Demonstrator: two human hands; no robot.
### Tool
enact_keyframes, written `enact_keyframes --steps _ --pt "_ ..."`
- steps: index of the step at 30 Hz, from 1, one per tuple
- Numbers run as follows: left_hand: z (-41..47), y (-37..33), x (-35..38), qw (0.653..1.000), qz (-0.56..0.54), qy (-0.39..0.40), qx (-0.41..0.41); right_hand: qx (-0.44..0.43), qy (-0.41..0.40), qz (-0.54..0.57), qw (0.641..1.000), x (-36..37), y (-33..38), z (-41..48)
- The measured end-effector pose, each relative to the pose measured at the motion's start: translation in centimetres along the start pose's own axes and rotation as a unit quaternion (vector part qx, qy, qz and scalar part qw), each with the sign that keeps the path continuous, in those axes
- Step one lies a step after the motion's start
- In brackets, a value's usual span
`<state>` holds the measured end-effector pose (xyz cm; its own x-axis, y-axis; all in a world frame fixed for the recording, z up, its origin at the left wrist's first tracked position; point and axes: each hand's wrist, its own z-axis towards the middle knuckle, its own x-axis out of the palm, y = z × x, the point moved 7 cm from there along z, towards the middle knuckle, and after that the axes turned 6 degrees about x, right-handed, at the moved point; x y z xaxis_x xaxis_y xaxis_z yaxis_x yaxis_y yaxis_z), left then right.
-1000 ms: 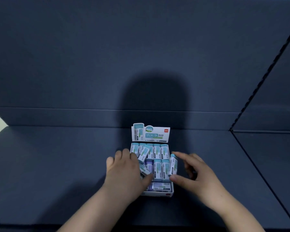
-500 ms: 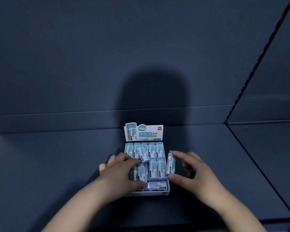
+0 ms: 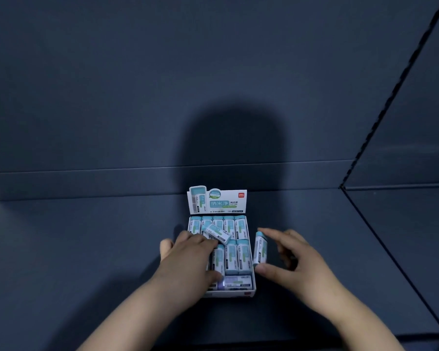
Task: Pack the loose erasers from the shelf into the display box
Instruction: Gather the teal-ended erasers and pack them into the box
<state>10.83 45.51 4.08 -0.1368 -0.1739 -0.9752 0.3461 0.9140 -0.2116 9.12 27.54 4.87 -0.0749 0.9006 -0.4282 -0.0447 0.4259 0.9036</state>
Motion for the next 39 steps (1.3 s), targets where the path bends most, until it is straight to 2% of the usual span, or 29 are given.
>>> enact_keyframes --steps 7,12,16,20,26,33,39 --pt "-0.4 0.0 -0.8 0.999 0.023 -0.034 -0.01 -0.013 0.016 -0.03 0.999 0.9 0.0 0.5" --pt "0.5 1.5 -2.9 0.993 0.033 -0.108 -0.035 -0.004 0.02 -0.154 0.988 1.9 0.0 1.7" --pt "2.1 1.5 -2.2 0.996 0.005 -0.075 -0.05 0.007 0.055 -0.292 0.955 2.8 0.7 2.9" --pt "2.9 1.0 -1.3 0.997 -0.002 -0.058 -0.059 0.007 0.065 -0.341 0.938 3.2 1.2 3.7" --pt "3.6 1.0 -0.9 0.995 -0.006 -0.066 -0.076 0.011 0.08 -0.339 0.937 3.8 0.8 3.8" --pt "2.6 2.1 -1.6 0.982 -0.15 -0.111 -0.037 0.005 0.073 -0.312 0.947 3.3 0.9 3.7" --pt "0.3 4.4 -2.4 0.966 -0.224 -0.126 -0.034 -0.024 0.063 -0.296 0.953 3.3 2.2 3.2"
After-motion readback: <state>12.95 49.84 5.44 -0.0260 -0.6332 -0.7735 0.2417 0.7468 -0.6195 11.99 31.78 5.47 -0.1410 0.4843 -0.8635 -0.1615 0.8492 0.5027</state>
